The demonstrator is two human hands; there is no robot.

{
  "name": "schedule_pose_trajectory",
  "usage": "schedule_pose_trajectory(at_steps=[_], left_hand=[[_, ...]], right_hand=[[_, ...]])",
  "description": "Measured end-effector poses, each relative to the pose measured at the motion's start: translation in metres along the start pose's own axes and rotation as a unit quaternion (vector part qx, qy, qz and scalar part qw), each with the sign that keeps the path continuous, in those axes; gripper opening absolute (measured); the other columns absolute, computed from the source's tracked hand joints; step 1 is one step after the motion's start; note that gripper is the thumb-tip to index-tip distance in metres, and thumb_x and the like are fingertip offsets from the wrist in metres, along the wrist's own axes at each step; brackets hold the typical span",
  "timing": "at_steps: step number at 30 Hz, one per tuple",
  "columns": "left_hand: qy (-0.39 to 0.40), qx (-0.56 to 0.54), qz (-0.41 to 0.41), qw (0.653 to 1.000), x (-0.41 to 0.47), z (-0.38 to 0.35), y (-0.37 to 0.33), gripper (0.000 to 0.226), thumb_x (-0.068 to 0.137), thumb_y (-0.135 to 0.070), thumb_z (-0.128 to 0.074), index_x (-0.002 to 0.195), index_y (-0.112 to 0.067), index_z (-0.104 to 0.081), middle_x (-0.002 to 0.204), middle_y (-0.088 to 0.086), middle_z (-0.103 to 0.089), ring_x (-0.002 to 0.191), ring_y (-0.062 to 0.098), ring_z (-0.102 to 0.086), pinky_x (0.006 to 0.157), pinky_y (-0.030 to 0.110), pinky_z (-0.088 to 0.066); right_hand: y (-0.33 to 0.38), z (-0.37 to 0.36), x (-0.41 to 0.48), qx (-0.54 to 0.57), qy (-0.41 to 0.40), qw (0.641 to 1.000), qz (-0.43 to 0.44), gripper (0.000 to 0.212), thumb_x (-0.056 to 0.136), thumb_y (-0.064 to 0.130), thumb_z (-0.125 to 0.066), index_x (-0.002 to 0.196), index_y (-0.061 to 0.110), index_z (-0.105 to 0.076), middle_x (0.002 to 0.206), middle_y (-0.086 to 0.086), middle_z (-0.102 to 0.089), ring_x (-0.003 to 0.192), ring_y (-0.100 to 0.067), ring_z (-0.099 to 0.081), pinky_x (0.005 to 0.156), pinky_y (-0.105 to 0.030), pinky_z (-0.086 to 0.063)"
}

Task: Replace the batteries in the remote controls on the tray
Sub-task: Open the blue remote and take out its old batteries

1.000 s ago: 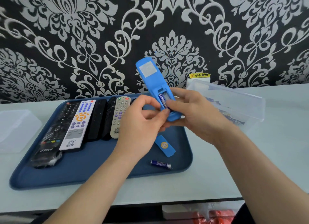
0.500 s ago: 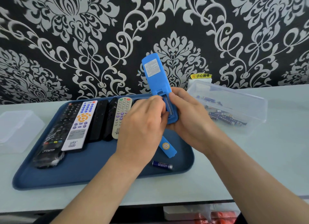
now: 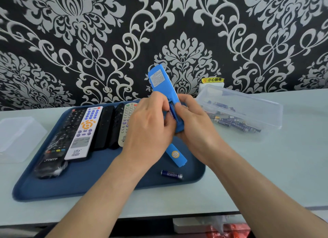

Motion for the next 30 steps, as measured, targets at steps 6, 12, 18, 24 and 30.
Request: schedule_pose_trajectory(at_steps=[6, 12, 18, 24, 30], left_hand=[[0.032, -0.004, -0.063, 0.997, -0.004, 0.001, -0.018, 0.037, 0.070, 0.000, -0.068, 0.105, -0.009, -0.057, 0.100, 0.000, -0.061, 0.092, 0.021, -0.052, 0.081, 0.028, -0.042], [0.091, -0.053, -0.002, 0.994, 0.001, 0.006, -0.001, 0.050, 0.084, -0.029, -0.065, 0.132, -0.030, -0.051, 0.124, -0.014, -0.060, 0.114, 0.009, -0.055, 0.096, 0.037, -0.047], [0.103, -0.283, 0.165, 0.939, -0.017, -0.022, 0.003, 0.034, 0.087, -0.031, -0.068, 0.119, -0.033, -0.059, 0.106, -0.016, -0.067, 0.097, 0.002, -0.063, 0.080, 0.020, -0.052], [-0.024, -0.004, -0.093, 0.995, -0.008, 0.019, -0.031, 0.018, 0.083, -0.016, -0.070, 0.099, -0.009, -0.068, 0.100, -0.001, -0.065, 0.091, 0.014, -0.055, 0.083, 0.017, -0.041], [0.007, -0.020, -0.095, 0.995, -0.006, 0.018, -0.031, 0.011, 0.082, -0.013, -0.067, 0.089, -0.008, -0.061, 0.097, -0.003, -0.066, 0.084, 0.016, -0.052, 0.073, 0.021, -0.043]], right_hand=[[0.017, 0.014, 0.005, -0.065, 0.006, 0.997, 0.027, 0.018, 0.100, 0.022, -0.054, 0.112, 0.017, -0.067, 0.087, -0.006, -0.065, 0.080, -0.016, -0.061, 0.071, -0.032, -0.048], [0.046, 0.029, 0.002, -0.023, -0.030, 0.996, 0.082, 0.038, 0.083, 0.047, -0.065, 0.087, 0.009, -0.070, 0.078, -0.017, -0.053, 0.063, -0.016, -0.050, 0.057, -0.023, -0.042], [0.009, 0.007, 0.004, 0.163, -0.010, 0.985, -0.064, 0.058, 0.099, 0.055, -0.036, 0.114, 0.009, -0.068, 0.091, -0.006, -0.072, 0.081, -0.022, -0.069, 0.077, -0.039, -0.059], [-0.002, 0.006, -0.002, 0.136, 0.010, 0.983, -0.126, 0.052, 0.099, 0.054, -0.043, 0.086, 0.015, -0.075, 0.080, -0.013, -0.067, 0.072, -0.025, -0.064, 0.072, -0.039, -0.053], [-0.006, 0.005, -0.004, 0.090, -0.004, 0.987, -0.135, 0.051, 0.097, 0.056, -0.046, 0.080, 0.014, -0.071, 0.073, -0.013, -0.064, 0.066, -0.027, -0.061, 0.069, -0.039, -0.053]])
Point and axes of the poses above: each hand's wrist, its own x-axis towards the middle knuckle, its own z-axis out of the back of the hand, y = z × x, the point moved 10 cm from there along x, towards the middle knuckle
